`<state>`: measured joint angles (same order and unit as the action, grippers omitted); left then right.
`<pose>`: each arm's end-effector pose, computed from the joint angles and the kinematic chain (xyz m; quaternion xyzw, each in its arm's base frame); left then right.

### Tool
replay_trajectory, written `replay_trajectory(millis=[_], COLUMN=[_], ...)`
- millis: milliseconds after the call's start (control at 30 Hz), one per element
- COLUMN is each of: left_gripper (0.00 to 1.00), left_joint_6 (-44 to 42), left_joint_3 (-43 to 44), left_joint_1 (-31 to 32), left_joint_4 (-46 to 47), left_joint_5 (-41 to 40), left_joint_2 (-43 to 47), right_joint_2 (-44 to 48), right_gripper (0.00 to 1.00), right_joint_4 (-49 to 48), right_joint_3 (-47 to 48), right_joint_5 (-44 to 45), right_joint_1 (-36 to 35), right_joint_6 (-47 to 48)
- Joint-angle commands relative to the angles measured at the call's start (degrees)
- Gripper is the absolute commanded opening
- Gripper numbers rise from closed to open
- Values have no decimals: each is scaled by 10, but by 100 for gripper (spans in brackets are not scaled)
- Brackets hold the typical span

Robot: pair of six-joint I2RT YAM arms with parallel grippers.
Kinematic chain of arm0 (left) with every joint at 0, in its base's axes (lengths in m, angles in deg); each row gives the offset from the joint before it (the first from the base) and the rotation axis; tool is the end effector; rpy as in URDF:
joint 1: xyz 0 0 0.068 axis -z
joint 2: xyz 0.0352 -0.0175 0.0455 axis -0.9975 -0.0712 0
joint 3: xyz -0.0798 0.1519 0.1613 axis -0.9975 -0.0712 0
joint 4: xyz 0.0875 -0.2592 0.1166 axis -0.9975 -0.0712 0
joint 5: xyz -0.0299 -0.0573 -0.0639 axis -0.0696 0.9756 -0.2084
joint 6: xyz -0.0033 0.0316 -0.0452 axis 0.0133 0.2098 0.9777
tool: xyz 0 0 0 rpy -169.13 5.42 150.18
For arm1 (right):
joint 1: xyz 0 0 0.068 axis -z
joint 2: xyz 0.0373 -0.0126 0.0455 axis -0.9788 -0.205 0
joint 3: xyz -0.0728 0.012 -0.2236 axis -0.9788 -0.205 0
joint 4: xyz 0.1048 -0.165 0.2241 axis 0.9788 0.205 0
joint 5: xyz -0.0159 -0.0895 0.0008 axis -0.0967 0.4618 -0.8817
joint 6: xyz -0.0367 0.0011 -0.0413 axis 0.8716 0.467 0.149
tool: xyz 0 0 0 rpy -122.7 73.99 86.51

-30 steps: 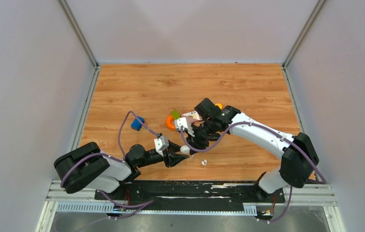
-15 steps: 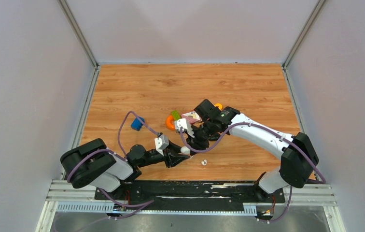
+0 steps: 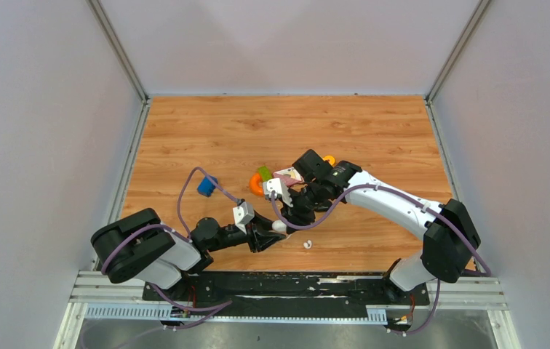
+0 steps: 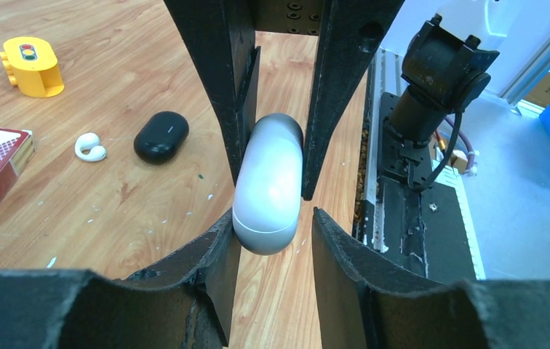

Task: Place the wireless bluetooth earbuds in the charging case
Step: Pass from the right arm to the left

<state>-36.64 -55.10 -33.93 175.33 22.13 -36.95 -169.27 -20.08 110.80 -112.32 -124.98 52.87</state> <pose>0.1151 -0.1718 0.0782 0.3324 0.5892 -0.5333 0.5079 0.2094 0.2589 0.2054 -0.6796 0.6211 0.3522 0.1685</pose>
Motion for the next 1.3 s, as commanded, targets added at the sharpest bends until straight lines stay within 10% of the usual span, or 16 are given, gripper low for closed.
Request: replay_trajectory(millis=[0, 500, 1267], left_gripper=[47, 51, 5], left_joint_6=[4, 44, -61], left_joint_3=[13, 17, 10], left_joint_1=[0, -18, 5], left_joint_4=[65, 59, 64], left_joint_5=[15, 6, 50], left_joint_2=[1, 0, -5], right_joint_2=[8, 5, -41], right_gripper=[15, 17, 49], right_joint_4=[-25, -24, 84], right_joint_3=[1, 0, 56], right_joint_5=[-1, -2, -90], right_joint_1=[-1, -2, 12], right_joint_6=[-1, 0, 29])
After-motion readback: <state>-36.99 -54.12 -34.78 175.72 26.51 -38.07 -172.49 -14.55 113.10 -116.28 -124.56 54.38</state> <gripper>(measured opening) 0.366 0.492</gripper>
